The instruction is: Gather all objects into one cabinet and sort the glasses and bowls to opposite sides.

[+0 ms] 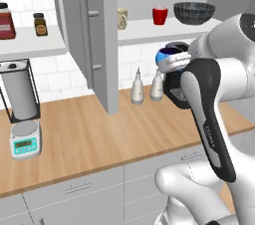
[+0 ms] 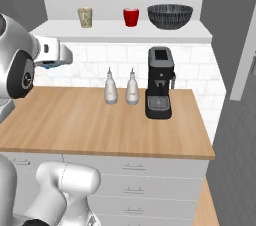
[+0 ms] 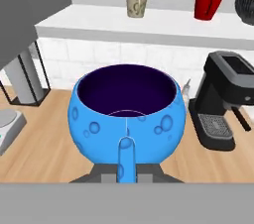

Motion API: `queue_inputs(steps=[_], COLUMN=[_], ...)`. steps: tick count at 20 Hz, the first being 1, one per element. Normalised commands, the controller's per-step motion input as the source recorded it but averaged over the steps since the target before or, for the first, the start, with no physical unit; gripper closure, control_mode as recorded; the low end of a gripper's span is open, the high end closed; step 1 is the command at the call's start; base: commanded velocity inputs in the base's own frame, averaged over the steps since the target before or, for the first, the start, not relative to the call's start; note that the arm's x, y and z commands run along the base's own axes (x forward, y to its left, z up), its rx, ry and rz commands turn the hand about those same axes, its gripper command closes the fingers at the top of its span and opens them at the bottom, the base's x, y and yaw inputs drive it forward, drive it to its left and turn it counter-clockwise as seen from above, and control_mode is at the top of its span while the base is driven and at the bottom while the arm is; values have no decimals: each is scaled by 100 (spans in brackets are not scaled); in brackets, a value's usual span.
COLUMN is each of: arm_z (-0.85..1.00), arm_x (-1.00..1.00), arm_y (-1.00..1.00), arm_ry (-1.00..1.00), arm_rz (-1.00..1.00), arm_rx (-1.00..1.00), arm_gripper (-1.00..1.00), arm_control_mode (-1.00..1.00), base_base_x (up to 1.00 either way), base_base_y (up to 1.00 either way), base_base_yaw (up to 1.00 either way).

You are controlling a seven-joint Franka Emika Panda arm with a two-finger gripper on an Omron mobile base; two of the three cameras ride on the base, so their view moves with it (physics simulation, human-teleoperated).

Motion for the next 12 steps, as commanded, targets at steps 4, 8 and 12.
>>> queue_inputs(steps=[4, 8, 12], arm_z=[53, 12, 7], arm_x=[82, 100, 98], arm_y=[33, 8, 32], arm_ry=[-11, -1, -4], arm_rz=[12, 18, 18], arm_rx=[10, 12, 6], arm_gripper=[100, 100, 100], arm_control_mode=[-100, -100, -100], base_base_x=[0, 0, 0], base_base_y=[0, 0, 0], base_base_yaw=[0, 0, 0])
